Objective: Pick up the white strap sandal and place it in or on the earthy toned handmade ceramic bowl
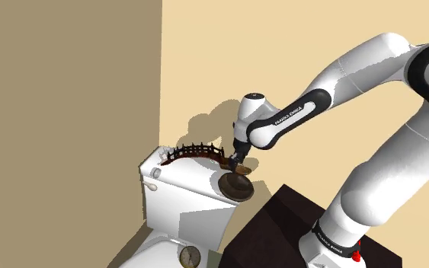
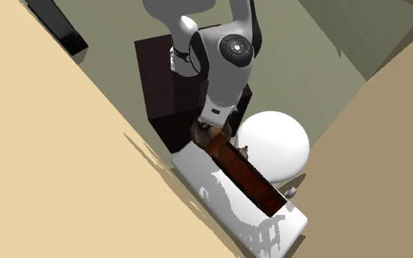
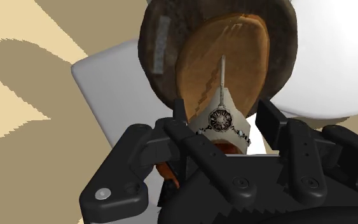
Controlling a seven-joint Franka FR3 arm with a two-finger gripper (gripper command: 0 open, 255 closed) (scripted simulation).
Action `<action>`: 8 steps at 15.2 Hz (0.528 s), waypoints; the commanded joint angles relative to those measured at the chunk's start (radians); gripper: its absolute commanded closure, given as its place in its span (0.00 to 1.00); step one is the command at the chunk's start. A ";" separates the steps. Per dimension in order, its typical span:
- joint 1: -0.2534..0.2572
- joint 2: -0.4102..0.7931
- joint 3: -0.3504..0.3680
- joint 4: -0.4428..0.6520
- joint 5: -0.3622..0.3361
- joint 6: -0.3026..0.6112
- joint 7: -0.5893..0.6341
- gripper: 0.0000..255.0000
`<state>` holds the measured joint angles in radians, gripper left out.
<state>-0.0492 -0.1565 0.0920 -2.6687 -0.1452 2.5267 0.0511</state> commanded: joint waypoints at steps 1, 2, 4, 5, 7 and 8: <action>0.002 -0.072 -0.004 -0.078 0.008 0.009 -0.009 1.00; 0.002 -0.082 -0.005 -0.088 0.009 0.009 -0.011 1.00; -0.002 -0.052 -0.003 -0.094 -0.002 0.044 0.000 1.00; -0.005 -0.037 -0.002 -0.096 -0.009 0.062 0.005 1.00; -0.010 -0.005 0.001 -0.101 -0.023 0.097 0.018 1.00; -0.013 0.011 0.002 -0.102 -0.031 0.114 0.025 1.00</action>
<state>-0.0599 -0.1633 0.0914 -2.7689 -0.1677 2.6199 0.0669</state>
